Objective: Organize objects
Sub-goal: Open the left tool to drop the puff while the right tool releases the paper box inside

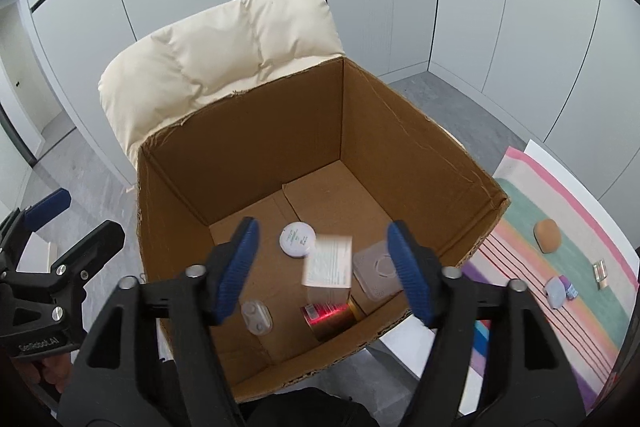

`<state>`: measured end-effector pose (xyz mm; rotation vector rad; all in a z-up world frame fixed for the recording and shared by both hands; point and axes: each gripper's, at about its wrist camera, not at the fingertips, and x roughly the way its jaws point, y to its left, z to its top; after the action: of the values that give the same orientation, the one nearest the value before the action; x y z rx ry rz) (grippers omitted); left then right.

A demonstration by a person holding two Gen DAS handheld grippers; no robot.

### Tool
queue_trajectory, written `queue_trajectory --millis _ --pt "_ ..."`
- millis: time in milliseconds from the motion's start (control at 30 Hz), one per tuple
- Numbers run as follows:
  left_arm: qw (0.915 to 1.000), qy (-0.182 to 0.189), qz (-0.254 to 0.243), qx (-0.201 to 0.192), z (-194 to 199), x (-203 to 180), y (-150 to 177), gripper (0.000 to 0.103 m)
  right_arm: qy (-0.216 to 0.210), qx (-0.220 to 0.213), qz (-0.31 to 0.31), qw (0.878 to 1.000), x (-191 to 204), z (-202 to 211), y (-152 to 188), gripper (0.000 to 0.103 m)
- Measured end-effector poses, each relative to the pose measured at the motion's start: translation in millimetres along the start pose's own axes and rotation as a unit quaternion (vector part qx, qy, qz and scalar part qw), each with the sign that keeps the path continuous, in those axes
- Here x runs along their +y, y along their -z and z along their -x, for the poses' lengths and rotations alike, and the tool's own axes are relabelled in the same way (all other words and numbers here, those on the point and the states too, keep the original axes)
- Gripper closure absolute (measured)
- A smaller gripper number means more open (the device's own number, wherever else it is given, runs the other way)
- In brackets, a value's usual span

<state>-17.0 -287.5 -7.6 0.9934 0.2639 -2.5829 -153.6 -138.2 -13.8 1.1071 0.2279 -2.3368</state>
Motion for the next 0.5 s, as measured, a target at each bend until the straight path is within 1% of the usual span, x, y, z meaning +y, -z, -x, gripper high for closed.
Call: queue_trajectory --millis 100,167,200,233,433,500 --pt "0.9999 -0.011 0.002 0.001 -2.7 2.5 -0.2 0.0 0.015 -0.009 -0.001 1.0 -2.3 2.8 0.0 0.016" --pt "0.9999 -0.014 0.004 0.004 -5.6 3.1 -0.3 0.0 0.024 -0.016 -0.002 1.0 -4.1 6.2 -2.0 0.01" --pt "0.9999 -0.014 0.005 0.005 -6.4 2.9 -0.6 0.0 0.026 -0.019 -0.004 0.999 -5.2 7.7 -2.1 0.004" --pt "0.9999 -0.015 0.005 0.005 -6.7 2.2 -1.0 0.0 0.029 -0.021 -0.007 0.999 -6.5 9.0 -2.1 0.0" --pt "0.9999 -0.013 0.0 0.001 -8.4 -5.5 -3.1 0.0 0.044 -0.024 -0.013 0.999 -17.2 12.3 -2.2 0.0" --pt "0.9999 -0.014 0.001 0.003 -9.7 -8.6 -2.9 0.0 0.043 -0.024 -0.017 0.999 -21.7 12.9 -2.7 0.0"
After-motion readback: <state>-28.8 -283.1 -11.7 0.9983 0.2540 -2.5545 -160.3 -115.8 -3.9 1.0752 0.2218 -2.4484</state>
